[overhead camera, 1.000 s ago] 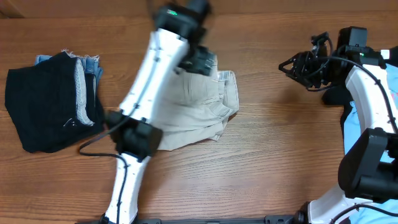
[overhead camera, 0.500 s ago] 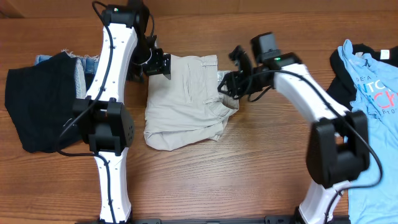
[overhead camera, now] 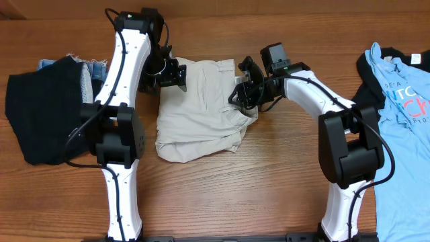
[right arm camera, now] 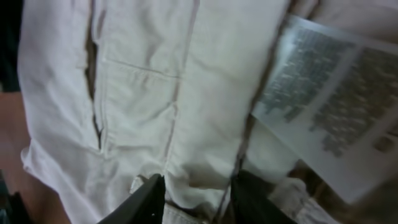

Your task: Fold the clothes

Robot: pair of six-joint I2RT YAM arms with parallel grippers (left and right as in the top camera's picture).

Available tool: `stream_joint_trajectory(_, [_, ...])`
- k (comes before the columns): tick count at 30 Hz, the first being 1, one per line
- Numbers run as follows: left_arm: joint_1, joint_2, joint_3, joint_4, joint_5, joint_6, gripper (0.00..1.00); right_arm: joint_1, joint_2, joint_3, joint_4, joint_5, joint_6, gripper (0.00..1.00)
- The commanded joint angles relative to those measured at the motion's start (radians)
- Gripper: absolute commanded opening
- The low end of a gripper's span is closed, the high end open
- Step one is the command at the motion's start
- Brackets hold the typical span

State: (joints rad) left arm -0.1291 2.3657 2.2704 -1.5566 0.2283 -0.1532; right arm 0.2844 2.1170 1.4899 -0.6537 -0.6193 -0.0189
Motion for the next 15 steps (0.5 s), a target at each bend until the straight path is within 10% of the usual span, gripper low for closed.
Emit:
stream_joint_trajectory(1, [0.002,-0.014,-0.009,0.000,0.012,0.022,0.91,0.024,-0.006,0.002,0.010,-0.049,-0.004,0.28])
stream_joint_trajectory(8, [0.002,-0.014,-0.009,0.002,0.008,0.023,0.90,0.034,-0.008,0.003,-0.021,-0.142,-0.004,0.04])
stream_joint_trajectory(15, [0.003,-0.014,-0.009,0.006,-0.003,0.023,0.91,0.013,-0.135,0.004,-0.201,-0.069,-0.061,0.04])
